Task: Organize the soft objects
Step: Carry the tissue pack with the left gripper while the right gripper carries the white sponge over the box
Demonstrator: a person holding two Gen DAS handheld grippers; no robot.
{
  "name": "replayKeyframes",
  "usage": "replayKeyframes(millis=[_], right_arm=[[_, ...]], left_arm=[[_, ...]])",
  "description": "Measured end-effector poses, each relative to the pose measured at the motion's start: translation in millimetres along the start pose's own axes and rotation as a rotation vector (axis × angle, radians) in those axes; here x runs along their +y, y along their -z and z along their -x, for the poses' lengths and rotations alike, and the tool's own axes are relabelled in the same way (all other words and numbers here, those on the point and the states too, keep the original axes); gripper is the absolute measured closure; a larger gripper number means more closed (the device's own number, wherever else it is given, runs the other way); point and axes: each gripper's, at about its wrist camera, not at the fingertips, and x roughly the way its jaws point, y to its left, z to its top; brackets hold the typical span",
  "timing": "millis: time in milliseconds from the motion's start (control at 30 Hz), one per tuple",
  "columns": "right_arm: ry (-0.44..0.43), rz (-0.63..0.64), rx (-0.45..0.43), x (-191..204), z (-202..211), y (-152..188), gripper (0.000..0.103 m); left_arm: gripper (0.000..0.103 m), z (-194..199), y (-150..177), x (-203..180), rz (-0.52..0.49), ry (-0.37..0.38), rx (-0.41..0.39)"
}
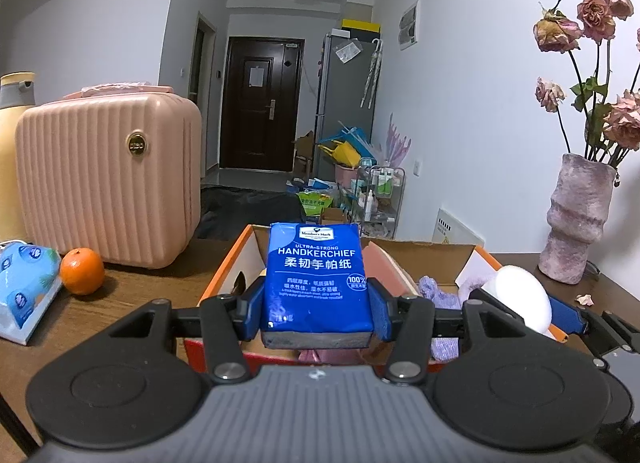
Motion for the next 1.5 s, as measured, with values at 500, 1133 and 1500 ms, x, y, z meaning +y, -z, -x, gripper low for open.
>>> replayKeyframes(millis=[500, 1133, 1500], right_arm=[[0.013, 0.015, -0.007, -7.1, -32.8, -7.9, 0.047], [0.025, 0.05, -0.012, -9.2, -62.2, -11.5, 0.047], [0.026, 0.079, -0.019, -8.0, -74.6, -12.9, 0.046]], left_arm=[[0.05, -29.5, -6.8, -5.0, -0.025, -0.002, -0.007], [0.05, -64.5, -11.6, -6.0, -0.061, -0.033, -0.01], [0.05, -79.1, -11.0, -8.8, -0.088, -0.047, -0.014]])
